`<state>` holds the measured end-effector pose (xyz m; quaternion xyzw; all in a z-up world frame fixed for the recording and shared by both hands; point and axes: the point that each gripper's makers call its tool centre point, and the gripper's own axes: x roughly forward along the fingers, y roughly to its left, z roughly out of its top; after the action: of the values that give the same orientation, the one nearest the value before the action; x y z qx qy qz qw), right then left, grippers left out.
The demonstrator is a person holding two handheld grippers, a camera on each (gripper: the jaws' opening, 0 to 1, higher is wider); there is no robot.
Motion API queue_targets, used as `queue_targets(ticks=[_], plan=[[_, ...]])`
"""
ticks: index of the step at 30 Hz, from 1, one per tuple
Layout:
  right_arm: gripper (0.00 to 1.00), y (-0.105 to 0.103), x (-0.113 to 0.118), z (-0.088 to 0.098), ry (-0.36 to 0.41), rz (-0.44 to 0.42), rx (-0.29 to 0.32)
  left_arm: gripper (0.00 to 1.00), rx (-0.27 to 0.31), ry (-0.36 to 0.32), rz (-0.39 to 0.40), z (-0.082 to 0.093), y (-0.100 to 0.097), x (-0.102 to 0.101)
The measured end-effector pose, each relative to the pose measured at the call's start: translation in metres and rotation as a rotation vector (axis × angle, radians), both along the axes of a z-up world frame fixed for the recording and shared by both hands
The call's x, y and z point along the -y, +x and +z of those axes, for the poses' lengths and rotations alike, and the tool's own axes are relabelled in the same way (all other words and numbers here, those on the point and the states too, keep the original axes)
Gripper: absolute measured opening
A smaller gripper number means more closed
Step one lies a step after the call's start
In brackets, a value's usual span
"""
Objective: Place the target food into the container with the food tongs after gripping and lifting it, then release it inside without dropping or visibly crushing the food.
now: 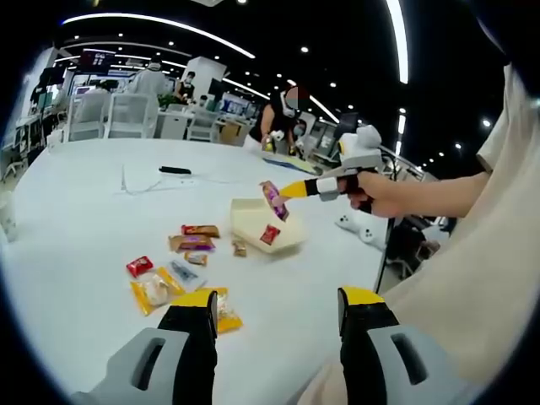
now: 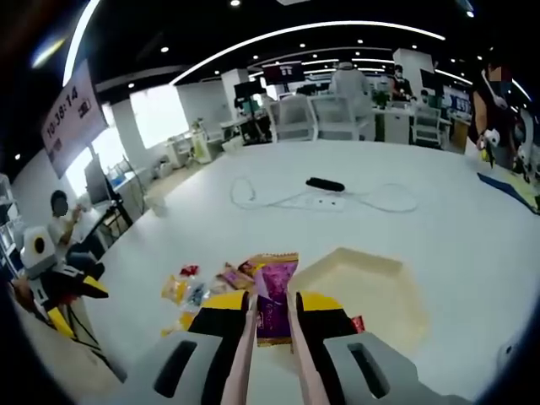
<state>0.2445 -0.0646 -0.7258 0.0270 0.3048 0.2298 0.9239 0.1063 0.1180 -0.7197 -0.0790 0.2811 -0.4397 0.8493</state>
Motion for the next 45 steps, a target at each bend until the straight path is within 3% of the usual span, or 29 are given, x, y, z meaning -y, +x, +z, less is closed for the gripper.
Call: queue_targets(ticks=[24, 45], plan=[[0.21, 0.01, 0.03, 0.011, 0.011, -0.082, 0.023, 0.57, 0.0, 0.0, -0.016, 0.001, 0.002, 0.005], [0.22, 0.011, 0.034, 0.016, 0.01, -0.096, 0.033, 0.57, -0.005, -0.002, -0.013, -0.001, -0.002, 0.003]])
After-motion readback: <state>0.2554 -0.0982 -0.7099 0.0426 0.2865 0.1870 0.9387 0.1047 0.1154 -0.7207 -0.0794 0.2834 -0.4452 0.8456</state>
